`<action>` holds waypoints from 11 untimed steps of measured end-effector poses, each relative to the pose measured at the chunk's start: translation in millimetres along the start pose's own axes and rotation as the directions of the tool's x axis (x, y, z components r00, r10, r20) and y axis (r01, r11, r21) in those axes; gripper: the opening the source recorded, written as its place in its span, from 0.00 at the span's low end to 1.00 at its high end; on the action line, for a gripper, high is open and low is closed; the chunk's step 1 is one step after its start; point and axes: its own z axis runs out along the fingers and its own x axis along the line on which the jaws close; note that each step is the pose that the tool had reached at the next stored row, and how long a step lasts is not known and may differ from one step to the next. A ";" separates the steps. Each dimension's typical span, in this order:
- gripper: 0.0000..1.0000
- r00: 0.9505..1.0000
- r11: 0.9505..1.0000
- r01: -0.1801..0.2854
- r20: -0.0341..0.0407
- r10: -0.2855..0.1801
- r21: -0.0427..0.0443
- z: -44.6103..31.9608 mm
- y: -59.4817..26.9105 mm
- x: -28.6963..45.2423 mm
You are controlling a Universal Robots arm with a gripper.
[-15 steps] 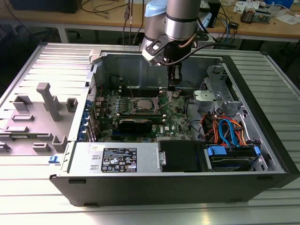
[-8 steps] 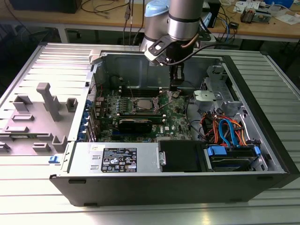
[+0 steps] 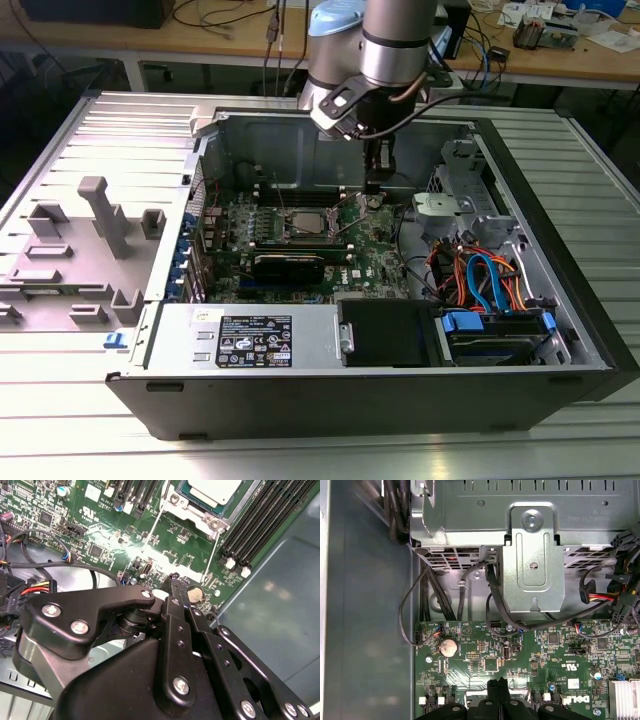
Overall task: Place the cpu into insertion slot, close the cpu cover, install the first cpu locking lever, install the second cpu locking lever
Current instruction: 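Close the cpu cover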
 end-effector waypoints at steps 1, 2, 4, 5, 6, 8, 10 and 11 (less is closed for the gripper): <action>0.11 1.000 1.000 0.000 0.000 0.000 0.000 0.0 0.8 0.0; 0.11 1.000 1.000 0.000 0.000 0.000 0.000 0.1 1.3 0.0; 0.11 1.000 1.000 0.000 0.000 0.000 0.000 0.0 1.7 0.0; 0.11 1.000 1.000 0.000 0.000 0.000 0.000 0.0 1.7 0.0; 0.11 1.000 1.000 0.000 0.000 0.000 0.000 0.0 1.8 0.0; 0.11 1.000 1.000 0.000 0.000 0.000 0.000 0.1 2.1 0.1; 0.11 1.000 1.000 0.000 0.000 0.000 0.000 0.0 2.1 0.0; 0.11 1.000 1.000 0.000 0.000 0.000 0.000 0.1 3.7 0.2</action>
